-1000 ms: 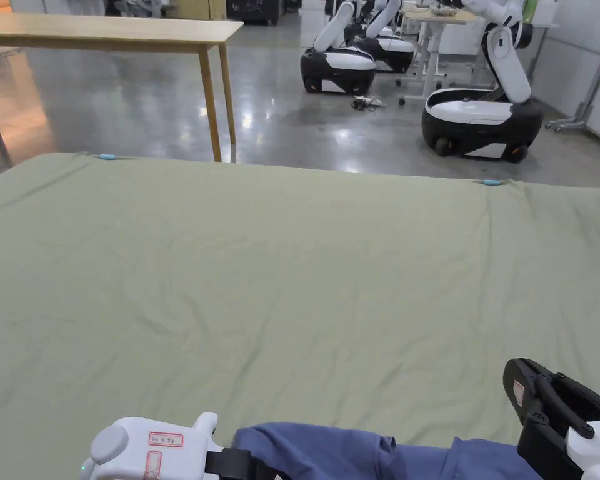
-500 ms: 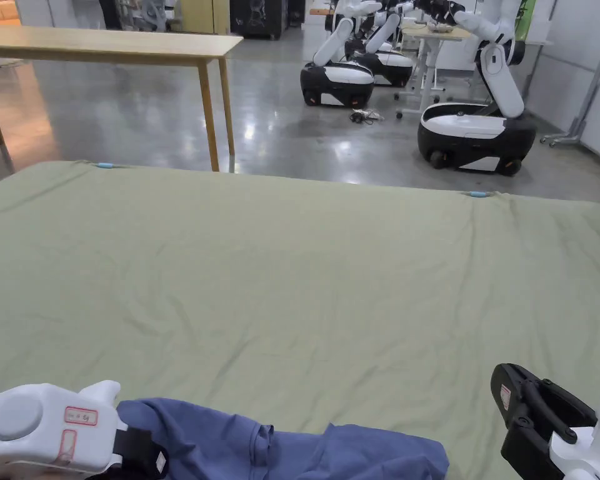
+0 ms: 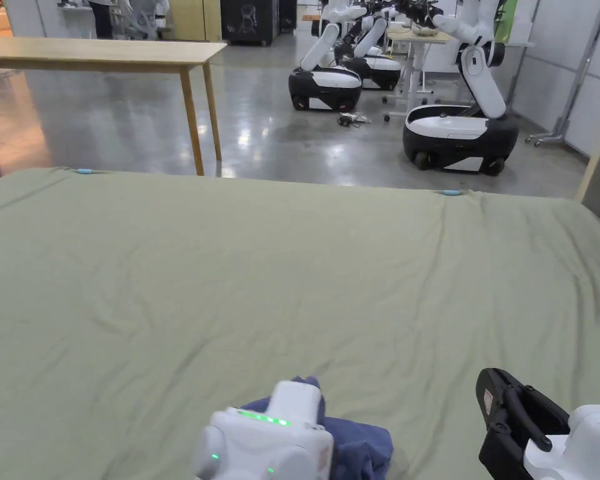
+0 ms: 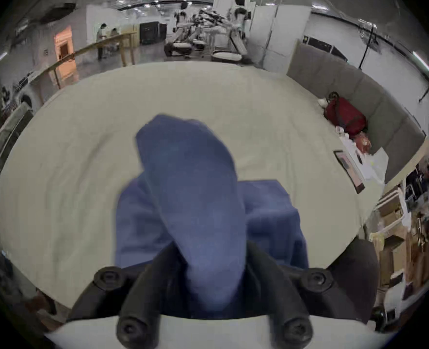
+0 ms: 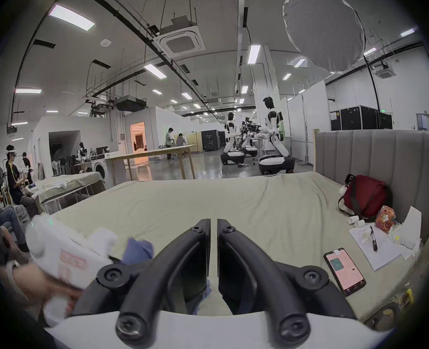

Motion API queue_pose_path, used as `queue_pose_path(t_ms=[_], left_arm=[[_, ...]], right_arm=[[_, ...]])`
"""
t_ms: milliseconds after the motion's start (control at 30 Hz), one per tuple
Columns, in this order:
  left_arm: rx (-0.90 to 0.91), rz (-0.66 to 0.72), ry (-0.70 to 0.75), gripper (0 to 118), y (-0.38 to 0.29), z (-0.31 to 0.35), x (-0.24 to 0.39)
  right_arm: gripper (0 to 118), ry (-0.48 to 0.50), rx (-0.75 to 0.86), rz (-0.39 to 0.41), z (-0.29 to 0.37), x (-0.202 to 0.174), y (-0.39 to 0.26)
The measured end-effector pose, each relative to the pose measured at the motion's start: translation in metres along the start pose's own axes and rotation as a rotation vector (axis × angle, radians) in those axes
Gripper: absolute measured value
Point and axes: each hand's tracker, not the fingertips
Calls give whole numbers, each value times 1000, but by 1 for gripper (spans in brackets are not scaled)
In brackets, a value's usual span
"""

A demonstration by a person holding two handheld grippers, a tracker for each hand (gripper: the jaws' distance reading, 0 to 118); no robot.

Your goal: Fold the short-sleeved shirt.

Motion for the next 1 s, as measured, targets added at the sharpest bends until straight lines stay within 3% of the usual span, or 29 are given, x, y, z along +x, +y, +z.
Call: queue_pose_path(t_ms=[167,300,333,433,467,667,733,767,800,833,867,933,1000], left_arm=[[-22,-91,126,9,-14,-37,37],[-19,-99,111,13,-9,-29,28],[-17,-84,87,21,-8,-23,25],[42,0,-72,71,2,14,8],[73,29,-115,80,5,28,-1],[273,236,-208,76,6,73,-68],[262,297,-202,53,2,63,-84],[217,314,-252,45,-1,55,-90],[159,334,-302,45,-3,41,-88],[128,356,-302,25,-7,30,-85],[97,355,-310,18,-13,17,-79],[49,326,-348,18,-22,-4,-58],[73,334,-515,18,-31,-18,-37]], right_arm=[[11,-16,-19,-15,0,16,-8],[11,-17,-27,-23,-1,21,-11],[11,-16,-28,-26,-1,20,-11],[11,-13,-29,-33,-3,19,-12],[11,-11,-31,-34,-4,18,-14],[11,-14,-42,-30,-7,16,-17],[11,-17,-44,-34,-8,17,-17],[11,-17,-47,-38,-9,18,-18],[11,-19,-51,-40,-11,19,-18],[11,-20,-54,-40,-12,20,-18],[11,-21,-58,-41,-12,19,-18],[11,-23,-62,-45,-13,20,-17],[11,-25,-67,-44,-13,21,-18]])
